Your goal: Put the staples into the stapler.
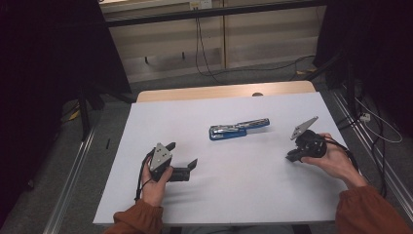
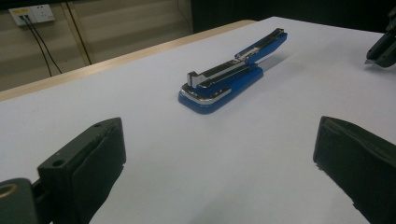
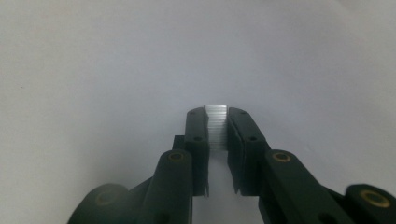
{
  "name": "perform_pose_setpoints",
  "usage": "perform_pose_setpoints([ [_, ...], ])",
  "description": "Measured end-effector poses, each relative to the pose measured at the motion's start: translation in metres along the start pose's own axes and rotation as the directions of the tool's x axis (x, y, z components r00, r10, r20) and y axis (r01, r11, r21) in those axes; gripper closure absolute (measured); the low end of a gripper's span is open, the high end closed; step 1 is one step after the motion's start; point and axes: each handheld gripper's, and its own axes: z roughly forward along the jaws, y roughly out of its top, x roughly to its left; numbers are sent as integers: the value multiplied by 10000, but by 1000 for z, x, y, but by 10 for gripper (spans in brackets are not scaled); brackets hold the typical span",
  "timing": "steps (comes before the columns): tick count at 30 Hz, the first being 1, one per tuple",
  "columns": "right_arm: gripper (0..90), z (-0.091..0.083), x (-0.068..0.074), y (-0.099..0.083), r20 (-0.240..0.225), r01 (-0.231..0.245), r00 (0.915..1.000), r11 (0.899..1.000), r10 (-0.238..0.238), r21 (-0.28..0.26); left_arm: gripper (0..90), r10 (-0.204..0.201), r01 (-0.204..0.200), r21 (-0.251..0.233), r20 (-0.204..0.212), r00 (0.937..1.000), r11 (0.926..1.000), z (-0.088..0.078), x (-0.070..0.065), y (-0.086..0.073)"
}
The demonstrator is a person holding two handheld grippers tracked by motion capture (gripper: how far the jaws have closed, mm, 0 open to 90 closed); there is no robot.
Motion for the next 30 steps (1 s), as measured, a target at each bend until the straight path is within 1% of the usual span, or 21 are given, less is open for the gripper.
perform_pose_setpoints([
  [1, 790, -1, 0, 0, 3, 48, 10000, 10000, -48, -61, 25, -2, 2, -13, 10, 10000, 10000, 0, 0, 0],
  [6, 791, -3, -1, 0, 27, -28, 10000, 9994, 29, -348, 25, -22, 22, -40, -7, 10000, 10000, 0, 0, 0],
  [13, 790, -8, -3, -1, 116, -74, 9999, 9957, 85, -925, 23, -71, 71, -79, -66, 10000, 9999, -1, 1, 0],
  [15, 791, -9, -4, -1, -89, -224, 9997, 9940, 215, -1069, 23, -79, 79, -97, -55, 10000, 9999, -1, 1, 0],
  [20, 791, -13, -4, 0, 10, -354, 9994, 9893, 359, -1416, 23, -71, 71, -86, -42, 10000, 9999, -1, 1, 0],
  [22, 791, -14, -3, 1, 86, -340, 9993, 9872, 358, -1558, 23, -13, 13, 5, -42, 10000, 10000, 0, 0, 0],
  [27, 791, -18, -1, 4, 294, -282, 9990, 9817, 343, -1885, 24, 15, -15, -153, -3, 10000, 9999, 0, -1, 1],
  [29, 791, -19, -1, 5, 267, -258, 9991, 9790, 318, -2021, 24, 2, -2, -179, 1, 10000, 9998, 0, -1, 1],
  [30, 791, -20, 0, 5, 288, -183, 9993, 9796, 246, -2002, 24, 5, -5, -169, 3, 10000, 9999, 0, -1, 1],
])
